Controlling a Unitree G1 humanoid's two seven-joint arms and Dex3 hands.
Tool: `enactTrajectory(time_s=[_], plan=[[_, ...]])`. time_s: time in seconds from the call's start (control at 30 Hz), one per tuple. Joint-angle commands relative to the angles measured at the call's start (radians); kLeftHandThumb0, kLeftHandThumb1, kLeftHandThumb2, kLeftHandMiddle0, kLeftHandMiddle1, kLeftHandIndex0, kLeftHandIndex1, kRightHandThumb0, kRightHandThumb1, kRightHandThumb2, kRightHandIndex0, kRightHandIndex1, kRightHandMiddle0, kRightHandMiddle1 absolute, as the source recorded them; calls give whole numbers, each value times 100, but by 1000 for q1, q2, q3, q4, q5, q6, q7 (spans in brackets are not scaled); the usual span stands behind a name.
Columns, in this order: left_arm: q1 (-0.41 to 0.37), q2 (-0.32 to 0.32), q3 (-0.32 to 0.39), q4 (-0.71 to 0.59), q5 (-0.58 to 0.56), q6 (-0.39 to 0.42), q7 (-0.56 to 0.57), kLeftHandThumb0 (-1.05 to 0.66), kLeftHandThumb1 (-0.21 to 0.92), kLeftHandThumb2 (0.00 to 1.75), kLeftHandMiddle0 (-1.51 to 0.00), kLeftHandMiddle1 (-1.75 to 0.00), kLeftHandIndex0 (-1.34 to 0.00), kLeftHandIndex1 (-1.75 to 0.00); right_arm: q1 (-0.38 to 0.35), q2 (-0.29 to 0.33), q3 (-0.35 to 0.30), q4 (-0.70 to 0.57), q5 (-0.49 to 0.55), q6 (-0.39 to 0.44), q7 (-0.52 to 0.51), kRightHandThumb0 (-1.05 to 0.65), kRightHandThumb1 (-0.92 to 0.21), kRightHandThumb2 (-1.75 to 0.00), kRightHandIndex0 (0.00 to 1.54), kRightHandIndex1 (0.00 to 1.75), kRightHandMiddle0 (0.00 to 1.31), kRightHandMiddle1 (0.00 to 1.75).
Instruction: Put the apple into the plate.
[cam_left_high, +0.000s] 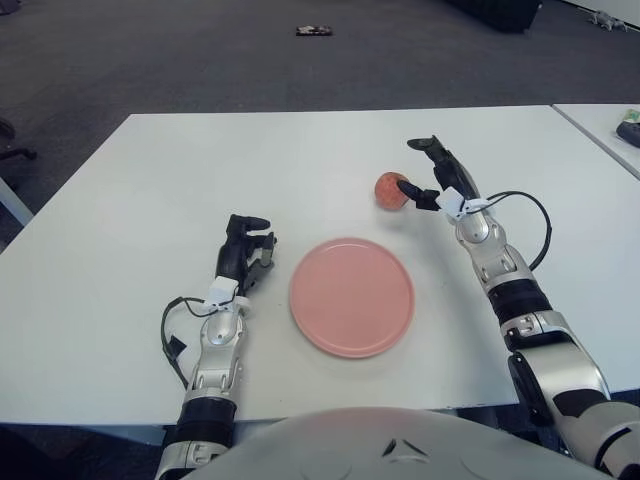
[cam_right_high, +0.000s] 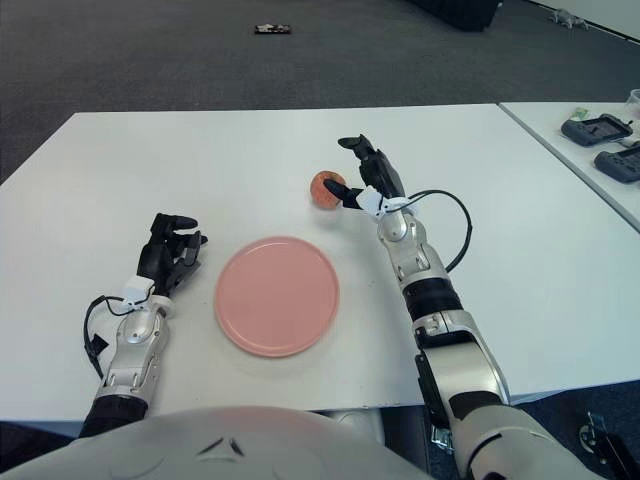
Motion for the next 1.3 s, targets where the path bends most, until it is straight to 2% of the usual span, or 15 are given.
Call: enactTrajectory(time_s=[0.0, 0.2, 0.33, 0.47, 0.67, 0.83, 1.03, 1.27], plan=[[-10, -2, 4, 15, 3, -30, 14, -35, 90, 56, -38, -142, -21, -175, -117, -12, 27, 133, -23, -9, 1, -74, -71, -67, 0, 5, 0, 36], [-14, -3, 2, 25, 12, -44, 19, -35, 90, 56, -39, -143, -21, -175, -231, -22, 85, 273, -65, -19, 12, -75, -63, -69, 0, 0, 0, 27], [-15, -3, 2, 26, 11, -49, 20, -35, 90, 55, -39, -143, -21, -175, -269, -24, 112, 317, -83, -24, 7, -75, -56, -72, 0, 0, 0, 25], [-15, -3, 3, 25, 13, -42, 23, -35, 90, 55, -39, -143, -21, -175, -304, -25, 150, 349, -109, -13, 11, -77, -55, -73, 0, 0, 0, 25], [-15, -2, 4, 30, 11, -47, 25, -35, 89, 56, -38, -145, -21, -175, -353, -17, 195, 397, -137, 10, 39, -86, -58, -70, 0, 0, 0, 15], [-9, -2, 5, 20, 6, -30, 21, -35, 91, 55, -37, -141, -20, -175, -391, 0, 236, 461, -164, 16, 47, -94, -66, -58, 0, 0, 0, 3], [-13, -6, 8, 30, 2, -50, 24, -35, 91, 55, -39, -141, -21, -175, -434, 16, 287, 533, -197, 17, 56, -101, -72, -48, 0, 0, 0, 0], [-11, -6, 6, 27, 8, -55, 26, -35, 90, 55, -39, -142, -21, -175, -464, 39, 325, 586, -219, 35, 66, -104, -73, -44, 0, 0, 0, 0]])
